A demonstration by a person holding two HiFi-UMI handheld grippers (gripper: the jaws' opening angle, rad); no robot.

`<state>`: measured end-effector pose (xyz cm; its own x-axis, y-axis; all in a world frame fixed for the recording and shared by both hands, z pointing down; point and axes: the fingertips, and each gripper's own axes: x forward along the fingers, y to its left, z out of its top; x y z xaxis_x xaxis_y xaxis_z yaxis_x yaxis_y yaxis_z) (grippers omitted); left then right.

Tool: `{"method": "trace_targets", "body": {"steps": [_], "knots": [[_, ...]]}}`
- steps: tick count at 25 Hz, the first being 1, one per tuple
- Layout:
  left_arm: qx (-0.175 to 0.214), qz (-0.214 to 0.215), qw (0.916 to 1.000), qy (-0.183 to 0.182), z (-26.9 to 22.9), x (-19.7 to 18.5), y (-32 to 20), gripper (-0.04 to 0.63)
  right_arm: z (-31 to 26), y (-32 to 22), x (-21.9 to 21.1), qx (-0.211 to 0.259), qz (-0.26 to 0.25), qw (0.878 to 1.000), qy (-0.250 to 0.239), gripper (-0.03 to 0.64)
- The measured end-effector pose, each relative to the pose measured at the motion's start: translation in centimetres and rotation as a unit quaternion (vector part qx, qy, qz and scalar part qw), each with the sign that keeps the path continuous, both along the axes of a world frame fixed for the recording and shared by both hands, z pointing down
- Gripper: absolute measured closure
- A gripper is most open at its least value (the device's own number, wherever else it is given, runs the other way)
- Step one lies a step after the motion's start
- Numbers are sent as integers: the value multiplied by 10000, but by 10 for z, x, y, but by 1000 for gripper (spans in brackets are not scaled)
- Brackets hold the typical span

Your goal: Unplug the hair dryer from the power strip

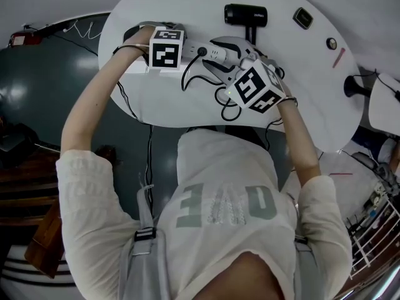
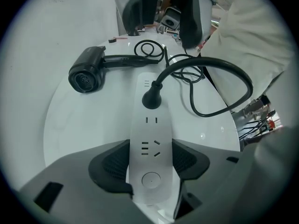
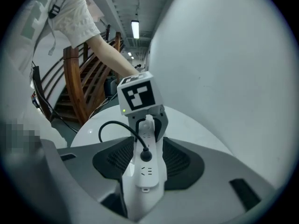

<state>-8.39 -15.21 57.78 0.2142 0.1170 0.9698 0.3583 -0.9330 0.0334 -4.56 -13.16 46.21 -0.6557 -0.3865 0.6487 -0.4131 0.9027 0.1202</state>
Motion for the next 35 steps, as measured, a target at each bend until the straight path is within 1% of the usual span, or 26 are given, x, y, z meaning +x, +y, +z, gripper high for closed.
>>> {"method": "trace_targets", "body": {"steps": [2,5,7,9,13,16,19,20,21,23,24,25,26,27,29,31,33,35], "knots": [[-19,11,10000,22,0,0,0,330,20,3,-6,-188,-185,9995,182,414],[-48,41,10000,48,2,1,0,330,42,2,-12,-127,-339,9985,405,420],[-55,32,10000,76,2,3,-1,330,51,-3,-13,-24,-322,9984,464,468],[-57,13,9999,111,1,4,-2,329,57,-7,-14,-32,-283,9983,510,508],[-47,1,9999,136,0,2,-2,328,68,-7,-18,-236,-378,9965,704,507],[-57,-2,9998,174,0,3,-2,330,69,-8,-18,-434,-400,9967,559,510],[-71,4,9998,210,0,3,-1,328,67,-8,-18,-357,-405,9973,507,523],[-68,10,9997,221,0,3,-2,330,68,-9,-17,-474,-300,9975,440,526],[-66,8,9997,233,-1,3,-2,330,70,-11,-15,-753,-95,9968,254,526],[-71,-28,9997,225,-1,2,-2,330,71,-19,-11,-1459,382,9881,-286,526],[-73,-48,9998,198,-1,2,-2,330,70,-21,-10,-1684,521,9833,-452,527],[-69,-58,9998,167,0,2,-2,330,69,-22,-10,-1762,556,9816,-490,528],[-60,-60,9999,142,0,2,-2,328,68,-22,-10,-1707,505,9831,-433,529],[-50,-61,9999,126,1,3,-2,328,66,-21,-10,-1555,404,9864,-337,532],[-29,-68,9999,87,2,3,-1,328,58,-17,-14,-1068,131,9941,-138,542],[1,-64,10000,15,2,5,-1,328,48,-13,-17,-453,-198,9986,160,549],[26,-66,10000,-41,2,5,-2,328,44,-9,-19,131,-578,9964,607,552],[37,-77,10000,-35,2,5,-2,328,44,-4,-21,589,-913,9895,951,554]]}}
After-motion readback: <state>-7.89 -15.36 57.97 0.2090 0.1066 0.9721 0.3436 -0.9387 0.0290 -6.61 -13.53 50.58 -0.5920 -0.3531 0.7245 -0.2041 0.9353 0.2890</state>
